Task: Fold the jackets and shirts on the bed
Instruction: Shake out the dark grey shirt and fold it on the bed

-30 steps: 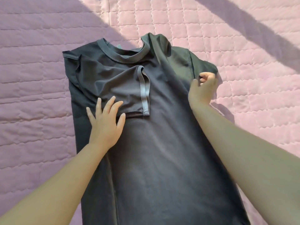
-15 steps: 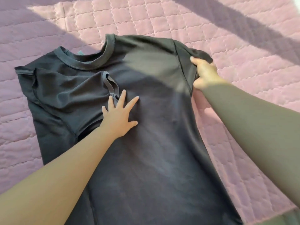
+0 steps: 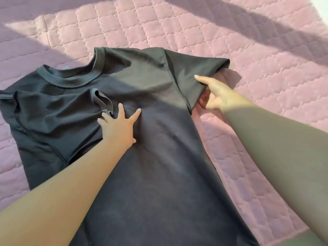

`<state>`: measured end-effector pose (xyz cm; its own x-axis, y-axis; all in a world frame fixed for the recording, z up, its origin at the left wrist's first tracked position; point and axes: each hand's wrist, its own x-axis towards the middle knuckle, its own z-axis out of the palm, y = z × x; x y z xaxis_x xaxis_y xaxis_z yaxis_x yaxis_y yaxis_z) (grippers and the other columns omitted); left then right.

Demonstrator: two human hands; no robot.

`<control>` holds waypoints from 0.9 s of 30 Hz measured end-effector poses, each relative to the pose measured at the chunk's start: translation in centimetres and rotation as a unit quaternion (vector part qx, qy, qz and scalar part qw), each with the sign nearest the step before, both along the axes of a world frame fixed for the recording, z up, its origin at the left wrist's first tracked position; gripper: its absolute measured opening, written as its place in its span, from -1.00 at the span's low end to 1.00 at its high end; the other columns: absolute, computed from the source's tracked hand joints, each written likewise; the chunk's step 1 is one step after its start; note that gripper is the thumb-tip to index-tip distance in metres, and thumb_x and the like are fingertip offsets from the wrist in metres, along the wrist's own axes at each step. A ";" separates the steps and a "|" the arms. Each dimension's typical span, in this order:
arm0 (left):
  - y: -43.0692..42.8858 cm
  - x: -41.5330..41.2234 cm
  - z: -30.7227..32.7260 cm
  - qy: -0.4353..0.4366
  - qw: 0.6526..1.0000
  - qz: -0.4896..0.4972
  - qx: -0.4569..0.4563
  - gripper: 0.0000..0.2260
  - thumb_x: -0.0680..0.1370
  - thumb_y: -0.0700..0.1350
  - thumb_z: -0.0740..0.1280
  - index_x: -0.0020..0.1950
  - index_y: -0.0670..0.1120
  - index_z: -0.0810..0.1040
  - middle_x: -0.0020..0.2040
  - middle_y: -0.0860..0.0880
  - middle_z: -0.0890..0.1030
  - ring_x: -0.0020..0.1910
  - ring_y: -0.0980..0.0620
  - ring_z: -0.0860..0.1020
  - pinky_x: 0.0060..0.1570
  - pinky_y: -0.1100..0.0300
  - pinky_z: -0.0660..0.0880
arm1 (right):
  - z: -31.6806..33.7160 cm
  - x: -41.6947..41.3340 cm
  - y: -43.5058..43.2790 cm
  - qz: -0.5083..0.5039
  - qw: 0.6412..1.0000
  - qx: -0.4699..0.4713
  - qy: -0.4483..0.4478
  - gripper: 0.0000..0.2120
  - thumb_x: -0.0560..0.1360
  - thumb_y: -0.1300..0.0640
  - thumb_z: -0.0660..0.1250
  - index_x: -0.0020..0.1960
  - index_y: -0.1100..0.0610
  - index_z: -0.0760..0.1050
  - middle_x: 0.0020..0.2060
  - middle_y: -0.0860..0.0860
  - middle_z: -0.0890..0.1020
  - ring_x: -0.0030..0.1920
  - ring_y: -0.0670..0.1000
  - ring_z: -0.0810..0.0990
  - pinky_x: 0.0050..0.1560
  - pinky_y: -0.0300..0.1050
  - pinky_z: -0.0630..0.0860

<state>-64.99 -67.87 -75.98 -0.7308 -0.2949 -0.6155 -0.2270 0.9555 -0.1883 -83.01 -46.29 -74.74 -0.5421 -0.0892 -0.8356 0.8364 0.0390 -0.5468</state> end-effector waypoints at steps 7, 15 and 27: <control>4.3 -4.5 0.4 0.165 0.965 -0.151 0.135 -0.10 0.51 -0.01 0.40 0.57 0.10 -0.23 0.59 -0.12 -0.11 0.56 -0.17 -0.04 0.50 0.00 0.02 | 0.3 -1.0 -0.2 -0.052 0.982 -0.125 0.134 -0.43 0.31 0.36 0.49 0.30 0.32 0.47 0.08 0.20 0.65 0.06 0.13 0.66 0.05 0.01 0.60; 3.8 -7.2 -1.7 0.051 0.982 -0.109 0.148 0.12 0.29 0.31 0.48 0.53 0.20 -0.30 0.56 -0.16 -0.27 0.55 -0.24 -0.10 0.45 -0.13 0.13 | 2.1 -2.0 4.3 0.605 0.730 0.270 0.169 -0.69 0.34 0.01 0.56 0.00 -0.01 0.53 -0.13 -0.12 0.62 -0.11 -0.09 0.58 -0.05 -0.25 0.48; 4.2 -8.1 -2.8 0.040 0.985 -0.112 0.128 0.17 0.23 0.32 0.51 0.51 0.27 -0.32 0.56 -0.17 -0.27 0.54 -0.26 -0.09 0.43 -0.13 0.21 | -0.4 -0.4 6.0 -0.151 0.988 0.022 -0.008 -0.80 0.43 0.05 0.47 0.00 0.07 0.53 -0.13 0.03 0.59 -0.13 -0.02 0.59 -0.10 -0.21 0.53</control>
<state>-73.08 -63.66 -78.78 -0.8086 0.0359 -0.5873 -0.0099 0.9972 0.0745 -83.45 -40.27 -75.16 -0.5255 0.1108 -0.8436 0.8218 -0.1905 -0.5370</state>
